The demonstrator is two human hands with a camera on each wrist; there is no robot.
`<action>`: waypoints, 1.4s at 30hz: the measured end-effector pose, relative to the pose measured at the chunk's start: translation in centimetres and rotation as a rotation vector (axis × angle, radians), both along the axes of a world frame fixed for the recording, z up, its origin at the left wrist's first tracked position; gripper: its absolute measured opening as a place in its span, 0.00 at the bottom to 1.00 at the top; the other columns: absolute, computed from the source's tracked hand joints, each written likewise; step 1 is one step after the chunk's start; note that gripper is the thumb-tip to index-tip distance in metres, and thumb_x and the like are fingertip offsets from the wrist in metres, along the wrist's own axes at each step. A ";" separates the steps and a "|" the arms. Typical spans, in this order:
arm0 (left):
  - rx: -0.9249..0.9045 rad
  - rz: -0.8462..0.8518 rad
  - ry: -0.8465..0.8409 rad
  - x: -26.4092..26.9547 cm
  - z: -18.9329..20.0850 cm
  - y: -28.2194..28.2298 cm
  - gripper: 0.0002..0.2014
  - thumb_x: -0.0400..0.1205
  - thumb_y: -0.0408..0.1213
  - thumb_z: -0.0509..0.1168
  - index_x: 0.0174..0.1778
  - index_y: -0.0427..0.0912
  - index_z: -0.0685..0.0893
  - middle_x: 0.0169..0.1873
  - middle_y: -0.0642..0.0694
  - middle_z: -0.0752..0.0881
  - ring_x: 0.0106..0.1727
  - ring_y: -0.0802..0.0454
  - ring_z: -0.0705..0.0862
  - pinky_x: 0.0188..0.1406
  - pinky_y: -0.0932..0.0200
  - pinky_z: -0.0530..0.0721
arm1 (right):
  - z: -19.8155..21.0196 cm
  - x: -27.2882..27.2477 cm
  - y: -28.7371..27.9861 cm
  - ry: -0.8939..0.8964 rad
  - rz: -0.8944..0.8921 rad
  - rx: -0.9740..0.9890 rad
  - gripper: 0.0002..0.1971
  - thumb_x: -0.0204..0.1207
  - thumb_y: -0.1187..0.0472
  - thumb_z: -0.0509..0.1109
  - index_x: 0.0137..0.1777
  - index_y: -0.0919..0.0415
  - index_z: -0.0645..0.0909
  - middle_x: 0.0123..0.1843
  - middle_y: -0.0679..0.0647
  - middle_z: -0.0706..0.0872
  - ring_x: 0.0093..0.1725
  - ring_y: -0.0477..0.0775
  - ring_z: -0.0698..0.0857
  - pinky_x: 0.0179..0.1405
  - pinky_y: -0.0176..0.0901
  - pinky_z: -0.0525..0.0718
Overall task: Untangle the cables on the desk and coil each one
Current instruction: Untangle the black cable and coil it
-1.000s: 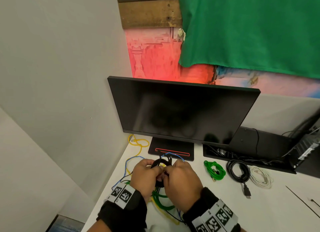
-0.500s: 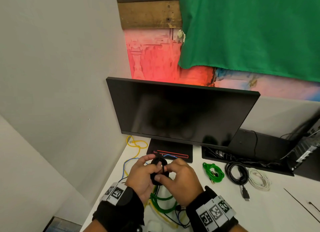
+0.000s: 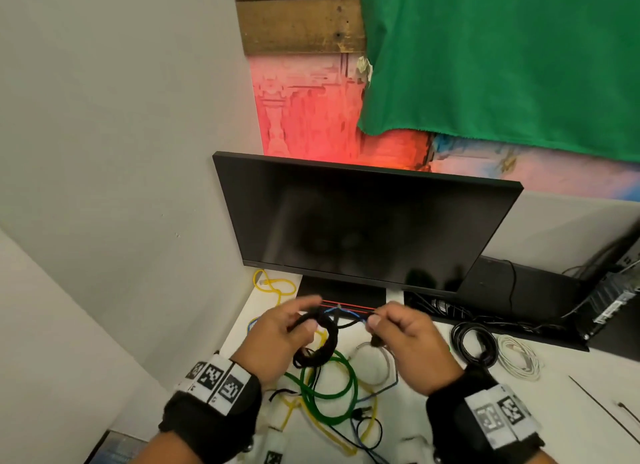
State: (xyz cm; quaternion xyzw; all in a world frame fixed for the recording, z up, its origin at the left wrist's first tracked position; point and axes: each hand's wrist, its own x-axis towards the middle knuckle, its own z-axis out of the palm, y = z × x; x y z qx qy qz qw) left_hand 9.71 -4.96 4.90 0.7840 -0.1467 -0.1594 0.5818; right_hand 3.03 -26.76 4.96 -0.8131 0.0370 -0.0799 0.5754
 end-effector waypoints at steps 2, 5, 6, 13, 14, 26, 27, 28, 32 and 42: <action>0.125 -0.204 -0.013 -0.3 0.8 0.7 0.14 0.84 0.31 0.66 0.60 0.54 0.85 0.28 0.60 0.86 0.32 0.64 0.82 0.38 0.69 0.81 | 0.5 -0.1 -1.6 -0.039 -0.016 -0.079 0.15 0.81 0.61 0.71 0.33 0.46 0.85 0.36 0.46 0.84 0.37 0.44 0.83 0.41 0.29 0.78; 0.232 -0.300 -0.040 -0.5 1.8 1.3 0.06 0.83 0.36 0.67 0.49 0.53 0.86 0.28 0.56 0.84 0.31 0.62 0.82 0.36 0.66 0.82 | 0.9 0.0 -2.6 -0.099 -0.027 -0.181 0.17 0.80 0.64 0.72 0.32 0.45 0.85 0.38 0.44 0.83 0.41 0.45 0.83 0.41 0.25 0.75; 0.234 -0.311 -0.031 -0.6 2.1 1.5 0.06 0.84 0.37 0.67 0.46 0.53 0.86 0.27 0.54 0.84 0.31 0.61 0.82 0.37 0.64 0.83 | 0.9 0.1 -2.6 -0.114 -0.036 -0.200 0.16 0.79 0.64 0.72 0.33 0.44 0.85 0.38 0.44 0.82 0.42 0.44 0.83 0.42 0.24 0.75; -0.047 -0.293 0.144 -1.9 3.0 0.6 0.06 0.82 0.34 0.68 0.45 0.51 0.88 0.34 0.50 0.85 0.36 0.54 0.86 0.36 0.60 0.85 | -1.4 2.1 -0.2 0.001 -0.104 -0.006 0.12 0.82 0.65 0.69 0.41 0.49 0.88 0.37 0.49 0.88 0.36 0.43 0.85 0.38 0.31 0.82; -0.069 -0.244 0.146 -2.0 2.8 0.2 0.05 0.82 0.34 0.68 0.47 0.48 0.87 0.35 0.50 0.85 0.36 0.53 0.87 0.37 0.58 0.87 | -1.7 2.2 0.2 0.051 -0.088 0.091 0.13 0.83 0.66 0.68 0.40 0.52 0.89 0.33 0.51 0.89 0.31 0.44 0.85 0.32 0.33 0.82; 0.200 0.281 -0.126 -1.7 -0.5 -2.8 0.12 0.75 0.27 0.65 0.33 0.51 0.78 0.26 0.54 0.82 0.28 0.57 0.78 0.35 0.51 0.82 | -3.1 0.6 3.4 0.379 0.118 0.700 0.10 0.79 0.73 0.68 0.40 0.63 0.87 0.36 0.67 0.89 0.31 0.59 0.91 0.19 0.37 0.77; 0.221 0.308 -0.129 -1.8 -0.6 -2.9 0.13 0.76 0.28 0.64 0.36 0.53 0.77 0.29 0.53 0.83 0.31 0.54 0.80 0.37 0.51 0.83 | -2.9 0.5 3.5 0.362 0.134 0.647 0.08 0.77 0.72 0.70 0.39 0.62 0.87 0.35 0.66 0.89 0.29 0.58 0.90 0.19 0.36 0.76; 0.243 0.308 -0.125 -1.9 -0.7 -3.0 0.13 0.77 0.28 0.63 0.39 0.56 0.77 0.32 0.52 0.85 0.35 0.52 0.83 0.40 0.50 0.85 | -2.6 0.5 3.6 0.336 0.142 0.571 0.08 0.73 0.70 0.70 0.37 0.58 0.87 0.32 0.64 0.88 0.27 0.54 0.88 0.19 0.36 0.75; 0.183 0.189 -0.021 -2.3 -0.6 -3.6 0.13 0.76 0.31 0.62 0.43 0.58 0.80 0.38 0.46 0.87 0.41 0.42 0.88 0.46 0.38 0.88 | -2.2 1.2 3.8 0.244 0.071 0.437 0.10 0.75 0.79 0.65 0.42 0.66 0.84 0.24 0.50 0.84 0.21 0.43 0.81 0.19 0.30 0.74; 0.057 0.299 0.011 -1.7 -0.2 -4.0 0.10 0.70 0.52 0.56 0.34 0.54 0.80 0.30 0.52 0.84 0.40 0.50 0.83 0.42 0.50 0.80 | -2.5 1.2 5.3 0.333 -0.065 0.759 0.11 0.81 0.75 0.63 0.38 0.67 0.80 0.28 0.60 0.86 0.22 0.52 0.84 0.18 0.39 0.82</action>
